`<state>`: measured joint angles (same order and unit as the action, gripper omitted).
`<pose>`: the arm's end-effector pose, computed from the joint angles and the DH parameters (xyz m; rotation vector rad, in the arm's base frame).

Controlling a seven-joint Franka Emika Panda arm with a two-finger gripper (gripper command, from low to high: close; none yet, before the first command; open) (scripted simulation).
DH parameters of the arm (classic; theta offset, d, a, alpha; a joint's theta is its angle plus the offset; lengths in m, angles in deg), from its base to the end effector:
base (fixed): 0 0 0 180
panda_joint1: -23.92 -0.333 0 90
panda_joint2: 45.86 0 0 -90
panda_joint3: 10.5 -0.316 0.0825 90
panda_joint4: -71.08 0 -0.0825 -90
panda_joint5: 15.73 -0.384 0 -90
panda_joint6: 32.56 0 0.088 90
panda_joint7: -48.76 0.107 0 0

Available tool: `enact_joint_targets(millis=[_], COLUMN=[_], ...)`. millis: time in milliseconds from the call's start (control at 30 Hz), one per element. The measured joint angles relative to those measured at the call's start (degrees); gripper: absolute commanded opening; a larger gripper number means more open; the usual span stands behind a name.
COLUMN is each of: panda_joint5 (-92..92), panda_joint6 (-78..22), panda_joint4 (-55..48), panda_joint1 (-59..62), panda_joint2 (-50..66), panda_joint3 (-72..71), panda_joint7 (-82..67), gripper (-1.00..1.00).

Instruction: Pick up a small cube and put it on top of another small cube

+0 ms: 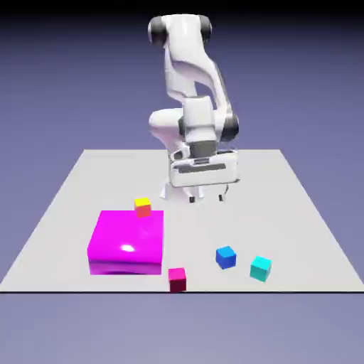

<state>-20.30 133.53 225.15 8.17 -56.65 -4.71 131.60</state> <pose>0.4341 0.0722 0.3353 -2.1873 1.7465 -0.3328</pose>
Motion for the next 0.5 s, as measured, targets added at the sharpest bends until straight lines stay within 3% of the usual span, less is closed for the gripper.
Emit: enact_joint_targets(millis=[500], panda_joint5=[-4.23], panda_joint6=[-7.33], panda_joint4=[-6.41], panda_joint1=[-13.93], panda_joint2=[20.25], panda_joint3=[5.36], panda_joint7=[37.38], gripper=[0.00])
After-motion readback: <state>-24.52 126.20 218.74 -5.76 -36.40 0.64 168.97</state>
